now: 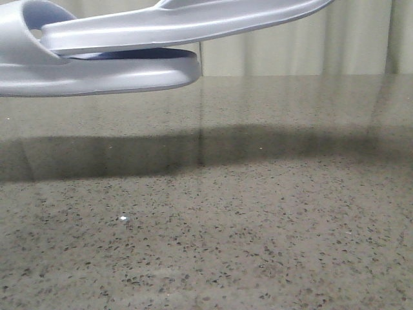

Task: Insert blue slippers together front up
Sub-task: 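Move the right-held slipper over the left-held slipper, aligning soles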

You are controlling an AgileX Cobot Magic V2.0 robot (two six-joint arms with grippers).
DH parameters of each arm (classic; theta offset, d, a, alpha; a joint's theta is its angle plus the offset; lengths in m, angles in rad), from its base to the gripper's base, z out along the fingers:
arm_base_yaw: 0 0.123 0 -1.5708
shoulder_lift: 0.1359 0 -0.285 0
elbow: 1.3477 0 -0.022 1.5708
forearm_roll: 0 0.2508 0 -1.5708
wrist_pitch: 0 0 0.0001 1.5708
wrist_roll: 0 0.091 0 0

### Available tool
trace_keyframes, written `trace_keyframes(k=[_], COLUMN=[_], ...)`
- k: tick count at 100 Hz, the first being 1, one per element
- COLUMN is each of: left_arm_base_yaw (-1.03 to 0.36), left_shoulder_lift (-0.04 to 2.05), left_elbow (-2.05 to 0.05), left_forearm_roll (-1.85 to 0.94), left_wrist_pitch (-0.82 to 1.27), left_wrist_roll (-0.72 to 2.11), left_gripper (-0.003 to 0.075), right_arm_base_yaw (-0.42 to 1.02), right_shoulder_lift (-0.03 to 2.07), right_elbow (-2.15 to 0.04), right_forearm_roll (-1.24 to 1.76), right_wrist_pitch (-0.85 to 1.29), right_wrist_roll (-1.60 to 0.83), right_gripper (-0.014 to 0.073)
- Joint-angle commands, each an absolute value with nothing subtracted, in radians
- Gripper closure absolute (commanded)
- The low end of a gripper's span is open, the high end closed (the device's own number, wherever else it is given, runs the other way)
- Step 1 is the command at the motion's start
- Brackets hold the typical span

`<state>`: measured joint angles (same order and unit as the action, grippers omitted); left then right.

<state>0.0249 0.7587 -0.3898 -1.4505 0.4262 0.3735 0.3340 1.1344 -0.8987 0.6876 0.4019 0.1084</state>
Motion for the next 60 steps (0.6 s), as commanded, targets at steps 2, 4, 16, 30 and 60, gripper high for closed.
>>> trace_keyframes(k=[2, 4, 16, 30, 60], left_arm_base_yaw=[0.025, 0.025, 0.025, 0.025, 0.025], left_shoulder_lift=[0.753, 0.753, 0.753, 0.753, 0.755], left_elbow=[-0.418, -0.418, -0.418, -0.418, -0.418], left_forearm_roll=[-1.505, -1.505, -1.524, -1.581, -1.685], left_wrist_pitch=[0.438, 0.440, 0.450, 0.466, 0.496], left_wrist_roll=[0.381, 0.381, 0.381, 0.381, 0.381], left_gripper=[0.0704, 0.0704, 0.0704, 0.0704, 0.0704], right_arm_base_yaw=[0.367, 0.368, 0.380, 0.380, 0.380], right_shoulder_lift=[1.147, 1.152, 1.179, 1.191, 1.191], right_elbow=[-0.927, -0.927, -0.927, -0.927, -0.927], right_forearm_roll=[0.712, 0.712, 0.714, 0.721, 0.725], right_wrist_pitch=[0.309, 0.303, 0.268, 0.267, 0.268], right_wrist_roll=[0.097, 0.097, 0.097, 0.097, 0.097], right_gripper=[0.0701, 0.0701, 0.0701, 0.0701, 0.0701])
